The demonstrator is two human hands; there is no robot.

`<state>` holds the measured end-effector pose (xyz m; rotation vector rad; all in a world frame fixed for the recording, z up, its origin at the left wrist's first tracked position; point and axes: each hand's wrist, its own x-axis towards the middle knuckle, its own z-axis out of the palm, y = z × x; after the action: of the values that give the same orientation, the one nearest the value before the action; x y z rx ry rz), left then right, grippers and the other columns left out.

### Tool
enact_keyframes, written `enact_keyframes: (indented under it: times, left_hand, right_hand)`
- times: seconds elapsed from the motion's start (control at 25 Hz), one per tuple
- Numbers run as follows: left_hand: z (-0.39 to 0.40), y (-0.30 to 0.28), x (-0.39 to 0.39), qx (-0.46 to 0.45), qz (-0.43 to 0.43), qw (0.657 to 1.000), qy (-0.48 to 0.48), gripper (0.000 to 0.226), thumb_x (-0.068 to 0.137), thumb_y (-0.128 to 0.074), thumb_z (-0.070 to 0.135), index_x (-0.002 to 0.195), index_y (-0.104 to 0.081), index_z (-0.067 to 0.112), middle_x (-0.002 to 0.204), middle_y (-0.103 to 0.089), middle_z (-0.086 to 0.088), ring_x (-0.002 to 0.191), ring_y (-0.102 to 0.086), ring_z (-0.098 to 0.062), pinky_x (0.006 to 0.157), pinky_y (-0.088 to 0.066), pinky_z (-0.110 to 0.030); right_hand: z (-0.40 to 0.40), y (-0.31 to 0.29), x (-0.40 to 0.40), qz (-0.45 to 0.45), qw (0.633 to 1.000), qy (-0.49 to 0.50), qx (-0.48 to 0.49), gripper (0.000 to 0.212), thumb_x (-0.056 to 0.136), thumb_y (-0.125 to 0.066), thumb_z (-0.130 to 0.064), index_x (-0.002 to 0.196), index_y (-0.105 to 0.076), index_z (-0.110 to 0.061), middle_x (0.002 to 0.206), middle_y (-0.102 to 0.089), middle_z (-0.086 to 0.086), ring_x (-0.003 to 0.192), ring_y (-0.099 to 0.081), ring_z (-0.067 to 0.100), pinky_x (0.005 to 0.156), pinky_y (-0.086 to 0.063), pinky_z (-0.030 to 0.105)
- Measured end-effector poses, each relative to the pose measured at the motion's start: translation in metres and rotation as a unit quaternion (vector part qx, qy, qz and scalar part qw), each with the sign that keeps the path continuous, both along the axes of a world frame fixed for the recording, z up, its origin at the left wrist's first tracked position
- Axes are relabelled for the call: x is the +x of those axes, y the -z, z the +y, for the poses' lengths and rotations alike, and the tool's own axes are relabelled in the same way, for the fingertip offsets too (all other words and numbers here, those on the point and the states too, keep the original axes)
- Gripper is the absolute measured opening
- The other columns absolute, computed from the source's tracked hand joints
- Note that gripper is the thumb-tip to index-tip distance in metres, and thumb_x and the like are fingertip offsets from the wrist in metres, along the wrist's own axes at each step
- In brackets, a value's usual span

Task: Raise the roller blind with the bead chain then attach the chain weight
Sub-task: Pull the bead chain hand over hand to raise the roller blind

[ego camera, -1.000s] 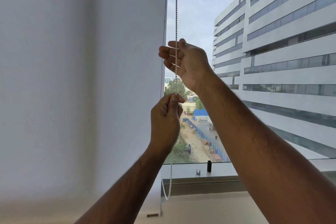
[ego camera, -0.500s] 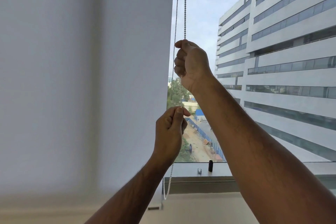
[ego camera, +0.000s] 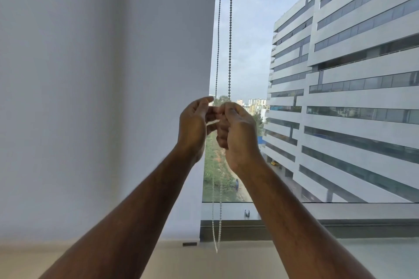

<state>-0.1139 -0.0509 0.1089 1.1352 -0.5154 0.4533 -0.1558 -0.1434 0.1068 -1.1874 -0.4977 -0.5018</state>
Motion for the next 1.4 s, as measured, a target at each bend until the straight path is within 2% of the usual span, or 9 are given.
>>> enact_keyframes:
  times: [0.4, 0.6, 0.84, 0.92, 1.0, 1.08, 1.16, 1.32, 1.4]
  left_hand:
    - [-0.011, -0.098, -0.012, -0.033, -0.009, 0.998, 0.052, 0.032, 0.110, -0.037, 0.018, 0.122, -0.063, 0.002, 0.103, -0.077, -0.014, 0.084, -0.076, -0.021, 0.066, -0.061, -0.028]
    - [-0.021, -0.094, -0.008, -0.019, -0.032, 0.999, 0.026, 0.030, 0.109, -0.043, 0.016, 0.112, -0.070, 0.005, 0.070, -0.054, -0.002, 0.049, -0.038, -0.007, 0.045, -0.029, -0.021]
    - [-0.022, -0.072, -0.006, -0.032, -0.060, 0.997, -0.033, 0.031, 0.107, -0.043, 0.011, 0.090, -0.069, 0.012, 0.060, -0.042, 0.001, 0.044, -0.027, -0.008, 0.041, -0.023, -0.022]
    - [-0.022, -0.059, -0.007, -0.033, -0.064, 0.997, -0.029, 0.030, 0.108, -0.043, 0.012, 0.089, -0.067, 0.012, 0.058, -0.039, 0.002, 0.043, -0.025, -0.008, 0.041, -0.021, -0.022]
    - [-0.022, -0.045, -0.008, -0.031, -0.068, 0.997, -0.028, 0.029, 0.108, -0.043, 0.013, 0.091, -0.067, 0.013, 0.058, -0.039, 0.002, 0.043, -0.024, -0.008, 0.041, -0.020, -0.022]
    - [-0.022, -0.030, -0.010, -0.028, -0.077, 0.996, -0.040, 0.029, 0.109, -0.044, 0.014, 0.092, -0.067, 0.012, 0.059, -0.040, 0.000, 0.043, -0.027, -0.008, 0.042, -0.022, -0.022]
    - [-0.023, -0.017, -0.010, -0.021, -0.082, 0.994, -0.064, 0.028, 0.108, -0.045, 0.015, 0.093, -0.067, 0.011, 0.059, -0.042, 0.001, 0.045, -0.030, -0.008, 0.044, -0.025, -0.024]
    - [-0.024, 0.010, -0.011, 0.008, -0.091, 0.989, -0.116, 0.032, 0.109, -0.043, 0.016, 0.088, -0.066, 0.010, 0.056, -0.053, 0.013, 0.047, -0.048, -0.002, 0.046, -0.039, -0.018]
    - [-0.026, 0.022, -0.009, 0.010, -0.095, 0.988, -0.117, 0.035, 0.109, -0.043, 0.018, 0.082, -0.066, 0.012, 0.059, -0.052, 0.007, 0.050, -0.042, -0.006, 0.049, -0.035, -0.021]
  right_hand:
    - [0.006, 0.063, -0.007, 0.019, 0.999, 0.025, -0.041, 0.034, 0.109, -0.043, -0.023, 0.083, -0.062, -0.016, 0.050, -0.036, -0.007, 0.043, -0.026, 0.010, 0.044, -0.020, 0.023]
    - [0.008, 0.075, -0.009, 0.022, 0.998, 0.022, -0.047, 0.032, 0.109, -0.042, -0.020, 0.085, -0.062, -0.015, 0.051, -0.036, -0.007, 0.043, -0.026, 0.009, 0.042, -0.020, 0.024]
    - [0.009, 0.092, -0.001, 0.029, 0.996, 0.004, -0.079, 0.030, 0.109, -0.044, -0.022, 0.094, -0.066, -0.008, 0.054, -0.041, -0.005, 0.047, -0.029, 0.010, 0.043, -0.021, 0.025]
    - [0.007, 0.101, 0.006, 0.027, 0.995, -0.008, -0.098, 0.033, 0.108, -0.043, -0.027, 0.100, -0.068, -0.006, 0.059, -0.053, 0.004, 0.049, -0.040, 0.015, 0.044, -0.029, 0.026]
    - [0.005, 0.102, 0.010, 0.048, 0.992, 0.004, -0.115, 0.042, 0.105, -0.040, -0.039, 0.103, -0.072, -0.012, 0.074, -0.073, 0.007, 0.063, -0.064, 0.019, 0.056, -0.047, 0.028]
    - [0.003, 0.093, 0.017, 0.093, 0.988, 0.045, -0.111, 0.052, 0.104, -0.034, -0.050, 0.104, -0.074, -0.017, 0.094, -0.081, 0.002, 0.081, -0.074, 0.011, 0.075, -0.053, 0.030]
    - [0.000, 0.072, 0.022, 0.109, 0.988, 0.080, -0.080, 0.053, 0.105, -0.034, -0.053, 0.103, -0.075, -0.019, 0.100, -0.080, 0.003, 0.088, -0.074, 0.009, 0.082, -0.053, 0.034]
    - [-0.008, 0.003, 0.024, 0.052, 0.995, 0.081, -0.022, 0.047, 0.109, -0.038, -0.040, 0.112, -0.072, -0.008, 0.105, -0.078, 0.007, 0.095, -0.074, 0.016, 0.084, -0.057, 0.035]
    - [-0.010, -0.033, 0.025, 0.023, 0.997, 0.067, -0.018, 0.042, 0.110, -0.039, -0.033, 0.118, -0.069, -0.004, 0.108, -0.079, 0.008, 0.097, -0.075, 0.019, 0.082, -0.058, 0.034]
